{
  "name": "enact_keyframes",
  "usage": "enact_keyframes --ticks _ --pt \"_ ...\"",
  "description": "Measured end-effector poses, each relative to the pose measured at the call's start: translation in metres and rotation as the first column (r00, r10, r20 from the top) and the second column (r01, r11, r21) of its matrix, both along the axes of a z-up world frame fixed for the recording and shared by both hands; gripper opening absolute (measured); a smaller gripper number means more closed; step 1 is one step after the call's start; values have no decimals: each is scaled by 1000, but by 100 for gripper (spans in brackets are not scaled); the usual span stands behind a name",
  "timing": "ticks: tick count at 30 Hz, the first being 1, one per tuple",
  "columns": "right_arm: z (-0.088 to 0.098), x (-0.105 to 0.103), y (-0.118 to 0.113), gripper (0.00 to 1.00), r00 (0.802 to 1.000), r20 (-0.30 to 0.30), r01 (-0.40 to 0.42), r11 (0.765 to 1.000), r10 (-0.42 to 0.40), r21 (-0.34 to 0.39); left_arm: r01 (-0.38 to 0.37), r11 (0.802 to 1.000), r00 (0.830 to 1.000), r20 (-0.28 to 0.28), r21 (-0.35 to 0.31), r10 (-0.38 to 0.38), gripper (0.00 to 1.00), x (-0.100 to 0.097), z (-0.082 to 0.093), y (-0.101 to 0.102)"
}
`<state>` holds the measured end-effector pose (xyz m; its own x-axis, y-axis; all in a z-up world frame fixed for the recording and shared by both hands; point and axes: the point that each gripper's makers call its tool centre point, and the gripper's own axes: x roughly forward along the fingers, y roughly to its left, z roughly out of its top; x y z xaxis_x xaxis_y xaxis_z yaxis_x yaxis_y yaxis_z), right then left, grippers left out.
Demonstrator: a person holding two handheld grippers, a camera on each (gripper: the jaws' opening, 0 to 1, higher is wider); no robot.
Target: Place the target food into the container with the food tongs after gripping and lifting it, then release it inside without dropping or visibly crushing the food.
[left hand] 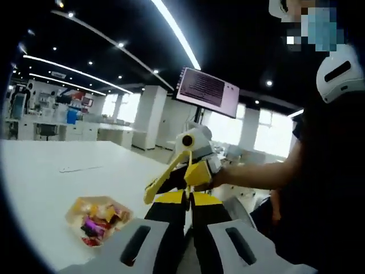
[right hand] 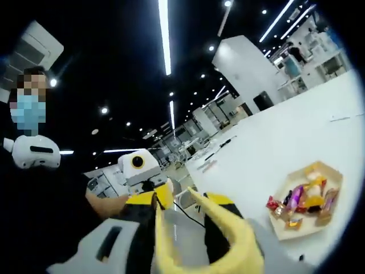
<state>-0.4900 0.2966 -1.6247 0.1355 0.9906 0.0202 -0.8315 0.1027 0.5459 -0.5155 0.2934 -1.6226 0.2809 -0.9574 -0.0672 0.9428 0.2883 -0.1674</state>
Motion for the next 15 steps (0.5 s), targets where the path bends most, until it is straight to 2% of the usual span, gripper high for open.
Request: enact_keyframes --ticks 3,7,9,12,14,15 --pt "-8 1 -16 28 999 -28 25 1000 -26 -16 15 997 999 45 71 -19 0 -2 -9 0" --pt "-17 2 -40 23 994 -70 88 996 -89 -20 25 995 998 56 101 -31 0 3 -16 4" --pt "-18 7 -52 22 985 -88 149 989 -149 -7 37 993 997 63 111 -44 0 4 -18 5" --pt "-25 9 -63 19 975 -121 188 982 -188 -13 57 984 994 85 167 -72 0 8 -32 5" --pt "-40 7 -64 18 965 -165 198 979 -204 -49 76 975 991 89 209 -96 0 10 -43 4" --pt "-50 5 -64 18 963 -181 189 979 -199 -75 92 963 988 95 253 -120 0 12 -55 4"
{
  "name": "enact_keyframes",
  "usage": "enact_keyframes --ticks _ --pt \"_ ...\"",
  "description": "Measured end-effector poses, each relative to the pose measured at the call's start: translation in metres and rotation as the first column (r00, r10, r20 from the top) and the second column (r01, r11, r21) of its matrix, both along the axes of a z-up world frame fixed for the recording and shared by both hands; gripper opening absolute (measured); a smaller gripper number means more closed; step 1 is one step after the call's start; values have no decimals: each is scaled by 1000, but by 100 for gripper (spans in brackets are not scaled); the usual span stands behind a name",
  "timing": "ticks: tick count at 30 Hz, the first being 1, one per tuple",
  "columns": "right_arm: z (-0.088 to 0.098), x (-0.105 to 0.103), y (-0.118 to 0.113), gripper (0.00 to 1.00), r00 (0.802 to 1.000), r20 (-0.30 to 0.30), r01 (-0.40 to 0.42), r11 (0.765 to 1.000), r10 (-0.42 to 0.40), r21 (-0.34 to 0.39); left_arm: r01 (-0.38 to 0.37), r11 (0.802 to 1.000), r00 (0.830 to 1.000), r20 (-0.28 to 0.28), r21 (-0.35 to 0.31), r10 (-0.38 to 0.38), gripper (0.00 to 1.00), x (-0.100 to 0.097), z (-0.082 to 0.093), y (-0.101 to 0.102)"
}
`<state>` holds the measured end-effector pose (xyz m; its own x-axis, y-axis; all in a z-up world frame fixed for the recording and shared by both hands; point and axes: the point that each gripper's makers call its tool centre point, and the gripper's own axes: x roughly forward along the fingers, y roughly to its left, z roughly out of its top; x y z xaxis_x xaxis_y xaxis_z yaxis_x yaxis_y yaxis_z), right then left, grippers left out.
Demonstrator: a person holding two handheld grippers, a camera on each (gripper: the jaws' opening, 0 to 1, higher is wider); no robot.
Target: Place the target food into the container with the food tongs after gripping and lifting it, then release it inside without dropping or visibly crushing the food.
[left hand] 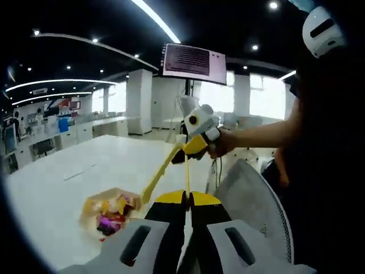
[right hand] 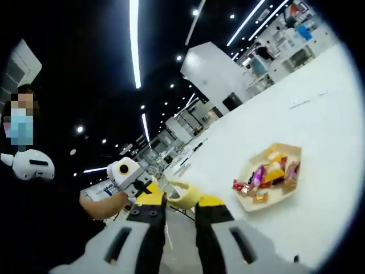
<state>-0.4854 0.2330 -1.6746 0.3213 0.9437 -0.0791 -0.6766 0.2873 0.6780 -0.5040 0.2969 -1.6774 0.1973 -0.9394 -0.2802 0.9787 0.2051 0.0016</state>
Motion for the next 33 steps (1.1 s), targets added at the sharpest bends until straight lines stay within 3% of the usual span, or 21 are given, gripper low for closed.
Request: enact_keyframes --ticks 3,4,7,13,15,19,20,25,26,27,28,29,31,33 --pt "-37 -4 1 19 996 -92 -25 997 19 -73 55 991 998 5 122 -56 0 2 -40 -1" --pt "-55 -3 1 19 994 -109 -35 991 21 -130 74 982 997 3 174 -76 0 4 -58 0" --pt "-88 5 -1 19 993 -119 -49 974 23 -221 119 955 993 -9 272 -121 0 10 -92 5" --pt "-121 17 0 19 985 -171 -54 965 9 -258 131 945 991 -38 300 -126 0 23 -126 8" --pt "-129 16 -1 19 982 -191 -65 960 13 -271 142 939 989 -71 313 -126 0 24 -138 9" --pt "-153 11 -9 11 981 -194 -100 920 27 -378 154 931 987 -87 333 -132 0 23 -152 11" --pt "-161 11 -14 8 984 -174 -102 899 29 -426 159 928 986 -96 338 -134 0 22 -156 12" --pt "-153 8 -12 10 979 -201 -98 922 23 -374 143 925 988 -104 353 -113 0 26 -169 17" --pt "-151 8 -12 9 983 -183 -88 923 20 -374 132 934 988 -122 331 -96 0 26 -167 16" --pt "-151 8 -14 9 984 -180 -84 923 16 -375 128 949 991 -85 286 -108 0 30 -160 11" --pt "-148 6 -14 10 983 -181 -84 930 19 -359 133 932 989 -104 337 -104 0 28 -167 19" --pt "-143 5 -13 11 979 -201 -78 945 13 -317 136 934 989 -95 329 -110 0 28 -165 18" --pt "-141 5 -19 15 979 -203 -62 946 -4 -317 137 937 989 -101 322 -110 0 29 -162 18" --pt "-135 3 -24 17 983 -182 -41 944 -21 -328 127 938 989 -115 323 -95 10 29 -157 21"
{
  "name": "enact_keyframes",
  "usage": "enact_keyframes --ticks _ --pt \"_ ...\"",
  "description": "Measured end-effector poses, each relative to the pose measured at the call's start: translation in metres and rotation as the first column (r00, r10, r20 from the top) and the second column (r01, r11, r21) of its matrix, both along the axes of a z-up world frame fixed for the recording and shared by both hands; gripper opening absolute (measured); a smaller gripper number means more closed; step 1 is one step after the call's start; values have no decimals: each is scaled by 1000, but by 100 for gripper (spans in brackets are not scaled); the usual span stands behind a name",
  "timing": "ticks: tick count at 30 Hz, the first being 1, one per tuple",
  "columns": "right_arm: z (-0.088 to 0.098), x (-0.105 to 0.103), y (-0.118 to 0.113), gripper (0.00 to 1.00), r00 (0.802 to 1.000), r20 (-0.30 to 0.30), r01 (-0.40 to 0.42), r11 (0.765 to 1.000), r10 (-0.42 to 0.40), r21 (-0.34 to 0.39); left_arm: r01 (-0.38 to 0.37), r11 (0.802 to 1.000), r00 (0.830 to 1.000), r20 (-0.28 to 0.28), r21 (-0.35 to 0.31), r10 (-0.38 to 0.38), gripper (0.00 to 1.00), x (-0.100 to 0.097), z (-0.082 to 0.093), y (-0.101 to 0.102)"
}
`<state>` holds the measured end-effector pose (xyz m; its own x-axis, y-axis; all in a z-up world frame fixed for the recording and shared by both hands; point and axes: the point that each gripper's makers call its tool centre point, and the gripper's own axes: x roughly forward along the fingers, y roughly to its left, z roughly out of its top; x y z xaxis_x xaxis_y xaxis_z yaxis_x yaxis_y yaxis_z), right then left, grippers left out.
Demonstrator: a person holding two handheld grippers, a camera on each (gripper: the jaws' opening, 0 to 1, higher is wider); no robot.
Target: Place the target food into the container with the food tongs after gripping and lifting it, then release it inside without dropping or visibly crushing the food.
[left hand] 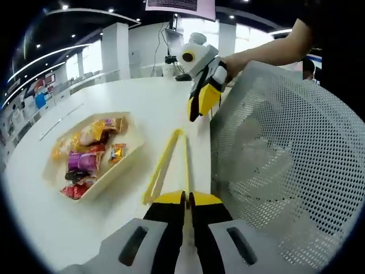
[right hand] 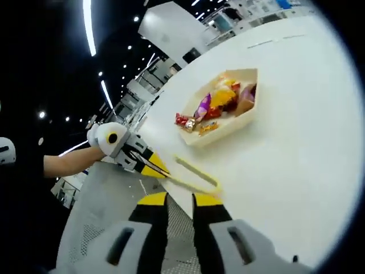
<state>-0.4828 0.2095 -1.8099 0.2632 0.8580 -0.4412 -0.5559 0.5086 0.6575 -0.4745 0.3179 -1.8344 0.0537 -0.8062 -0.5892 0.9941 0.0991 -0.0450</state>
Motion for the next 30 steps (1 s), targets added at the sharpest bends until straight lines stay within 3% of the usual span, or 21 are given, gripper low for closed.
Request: enact_keyframes --ticks 3,5,6,7,10,11,12,13,14,16,17,18,19,20,21,22,23,24,25,27,30 --pt "17 4 -17 30 991 99 93 994 -87 -49 -104 994 994 -32 -40 103 32 5 21 12" --pt "31 8 -29 50 968 222 147 983 -120 -108 -168 982 986 -20 -86 167 42 7 42 23" --pt "33 8 -31 59 962 241 157 980 -125 -118 -182 979 983 -17 -97 181 48 8 46 25" --pt "42 4 -38 67 939 324 182 969 -120 -169 -277 949 960 -5 -151 280 55 15 66 38" --pt "48 3 -53 92 897 422 257 933 -133 -253 -421 865 896 23 -272 443 91 24 95 57" --pt "51 4 -59 100 862 487 305 911 -139 -279 -468 820 856 62 -329 513 97 29 107 68" --pt "52 5 -65 99 822 558 337 883 -108 -326 -510 800 817 113 -316 566 96 30 108 84" --pt "52 7 -70 100 798 592 379 858 -113 -346 -545 773 785 125 -326 607 98 31 110 91" --pt "50 6 -74 100 774 628 400 831 -80 -387 -560 754 767 131 -343 628 99 29 113 95" --pt "48 6 -72 100 751 656 425 816 -76 -392 -587 718 720 163 -374 674 99 25 115 102" --pt "48 6 -72 100 759 641 437 819 -115 -372 -588 715 710 182 -379 680 99 23 114 103" --pt "52 9 -74 100 751 636 471 820 -179 -325 -597 709 691 207 -376 692 99 21 110 106" --pt "58 13 -77 100 727 652 495 823 -215 -280 -598 715 684 234 -362 691 99 20 105 108" --pt "58 14 -81 100 718 660 504 818 -220 -276 -601 722 686 243 -342 686 99 18 98 109" --pt "52 11 -84 100 746 633 486 819 -207 -304 -626 712 685 214 -317 697 99 16 90 111" --pt "47 8 -84 100 761 617 477 818 -201 -322 -658 672 673 136 -340 727 99 16 92 111" --pt "44 4 -80 100 780 599 447 830 -179 -334 -649 652 658 140 -392 740 99 20 101 112" --pt "47 5 -78 100 773 606 449 836 -186 -316 -638 665 657 176 -389 733 99 20 101 114" --pt "50 6 -75 100 759 628 444 842 -172 -306 -652 655 652 161 -381 741 99 21 99 116" --pt "48 5 -75 100 763 634 427 834 -125 -350 -681 628 639 115 -375 761 99 21 95 118" --pt "46 4 -76 100 768 630 426 830 -121 -361 -701 611 613 128 -368 780 99 22 94 122"
